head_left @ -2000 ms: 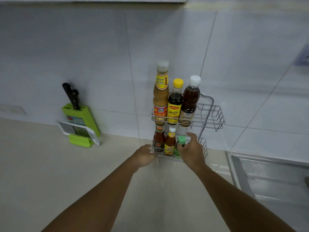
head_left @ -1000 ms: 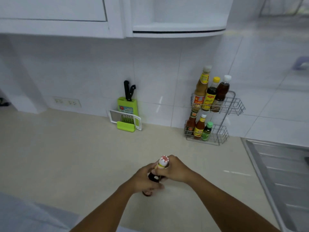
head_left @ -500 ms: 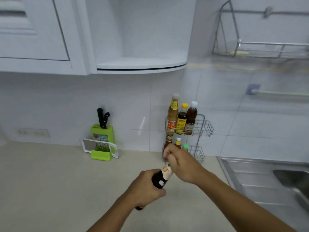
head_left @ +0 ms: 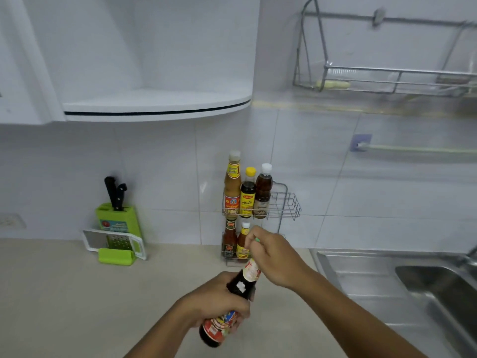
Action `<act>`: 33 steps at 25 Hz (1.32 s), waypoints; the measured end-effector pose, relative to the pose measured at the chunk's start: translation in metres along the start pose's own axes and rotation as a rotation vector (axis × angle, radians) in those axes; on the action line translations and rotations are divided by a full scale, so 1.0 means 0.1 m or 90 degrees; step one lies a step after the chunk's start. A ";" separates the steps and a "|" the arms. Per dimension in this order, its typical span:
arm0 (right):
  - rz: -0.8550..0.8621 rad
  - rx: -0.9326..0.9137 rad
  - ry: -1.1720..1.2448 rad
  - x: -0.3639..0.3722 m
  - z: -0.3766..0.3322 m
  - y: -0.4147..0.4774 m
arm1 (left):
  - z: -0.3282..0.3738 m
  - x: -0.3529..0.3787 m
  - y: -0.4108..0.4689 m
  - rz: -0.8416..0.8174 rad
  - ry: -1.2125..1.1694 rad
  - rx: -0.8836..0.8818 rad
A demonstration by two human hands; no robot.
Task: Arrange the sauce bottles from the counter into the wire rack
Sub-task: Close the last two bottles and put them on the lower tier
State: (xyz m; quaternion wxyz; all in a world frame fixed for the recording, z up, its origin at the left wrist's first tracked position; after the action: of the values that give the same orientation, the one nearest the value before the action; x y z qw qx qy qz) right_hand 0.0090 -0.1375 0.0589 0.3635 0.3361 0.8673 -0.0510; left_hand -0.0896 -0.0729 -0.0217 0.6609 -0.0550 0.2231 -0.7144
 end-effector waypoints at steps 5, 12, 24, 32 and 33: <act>0.128 0.198 0.044 -0.41 0.53 0.30 | 0.48 -0.34 0.33 0.517 0.539 0.025; -0.027 0.202 0.370 -0.37 0.88 0.28 | 0.63 -0.29 1.04 0.336 0.226 0.118; 0.267 0.212 0.156 -0.54 2.20 0.67 | -0.62 -1.00 1.58 0.448 0.017 -0.160; 0.196 0.242 0.172 -0.13 2.73 1.07 | -0.87 -1.02 1.89 0.433 0.007 -0.224; 0.186 0.249 0.163 -0.10 2.78 1.13 | -0.86 -1.01 1.92 0.435 0.009 -0.223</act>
State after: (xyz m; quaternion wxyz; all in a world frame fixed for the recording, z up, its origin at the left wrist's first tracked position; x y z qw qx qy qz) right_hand 0.2498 -0.1489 -0.1200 0.1822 0.5253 0.8222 -0.1217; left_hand 0.0672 0.0407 -0.1519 0.8400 -0.0846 0.3515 -0.4047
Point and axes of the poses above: each hand's wrist, its own y-axis towards the middle knuckle, its own x-axis out of the palm, z = x × y, the point moved 8 cm from there along y, towards the middle knuckle, and after that the axes turned 6 degrees about y, right-handed, at the moved point
